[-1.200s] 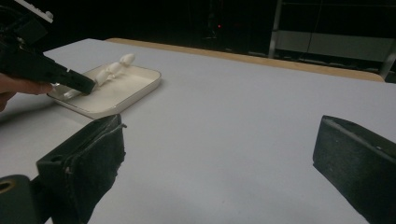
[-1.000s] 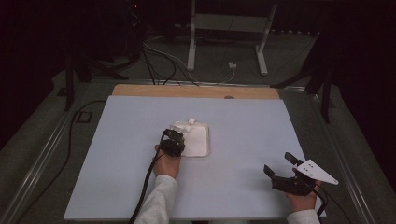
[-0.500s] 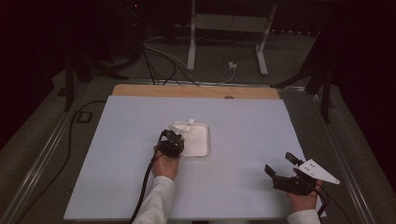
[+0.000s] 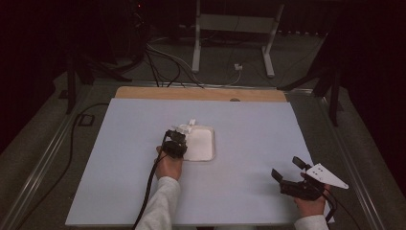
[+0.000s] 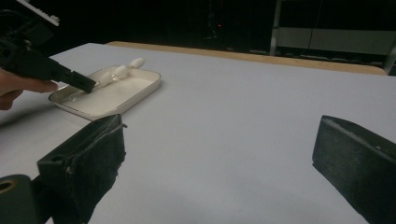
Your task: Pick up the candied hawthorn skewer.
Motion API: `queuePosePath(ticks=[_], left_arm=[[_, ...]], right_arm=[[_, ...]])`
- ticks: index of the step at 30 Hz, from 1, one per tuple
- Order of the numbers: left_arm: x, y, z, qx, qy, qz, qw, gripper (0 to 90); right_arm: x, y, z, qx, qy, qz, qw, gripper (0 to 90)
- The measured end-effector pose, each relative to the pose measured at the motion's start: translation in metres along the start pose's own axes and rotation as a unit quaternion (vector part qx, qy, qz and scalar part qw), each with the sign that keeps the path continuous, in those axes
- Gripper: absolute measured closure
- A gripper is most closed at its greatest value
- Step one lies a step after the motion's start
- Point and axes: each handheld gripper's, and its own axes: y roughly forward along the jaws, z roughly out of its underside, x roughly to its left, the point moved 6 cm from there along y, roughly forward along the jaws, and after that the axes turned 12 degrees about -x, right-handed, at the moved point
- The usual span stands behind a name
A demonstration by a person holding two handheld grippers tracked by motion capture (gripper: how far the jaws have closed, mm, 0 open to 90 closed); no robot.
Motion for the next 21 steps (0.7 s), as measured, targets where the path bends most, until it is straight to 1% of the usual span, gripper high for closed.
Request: queuePosePath(ticks=[1,4,6,10,12,15,18,21], left_arm=[[0.001,0.003,-0.003,0.003,0.004,-0.005,1.0,89.3],[0.001,0.006,-0.006,0.007,0.006,-0.004,1.0,89.3],[0.0,0.009,-0.009,0.013,0.013,-0.006,0.9998,89.2],[-0.001,0.014,-0.014,0.03,0.037,-0.012,0.9988,89.2],[-0.002,0.017,-0.016,0.034,0.045,-0.016,0.9983,89.3],[-0.003,0.018,-0.018,0.04,0.064,-0.02,0.9969,90.0],[-0.003,0.018,-0.018,0.033,0.064,-0.02,0.9972,90.0],[-0.004,0.015,-0.015,0.021,0.052,-0.007,0.9984,90.0]], right_arm=[[0.0,0.0,0.0,0.0,0.0,0.0,1.0,2.4],[0.0,0.0,0.0,0.0,0.001,-0.001,1.0,2.4],[0.0,0.0,0.0,0.0,0.001,-0.001,1.0,2.4],[-0.001,0.0,0.0,0.0,0.005,-0.001,1.0,2.4],[-0.001,0.0,0.0,0.0,0.005,-0.001,1.0,2.4],[-0.001,0.0,0.0,0.0,0.006,-0.001,1.0,2.4],[-0.002,-0.001,0.0,0.0,0.005,-0.001,1.0,2.4],[-0.003,-0.001,0.0,-0.001,0.008,0.0,1.0,2.5]])
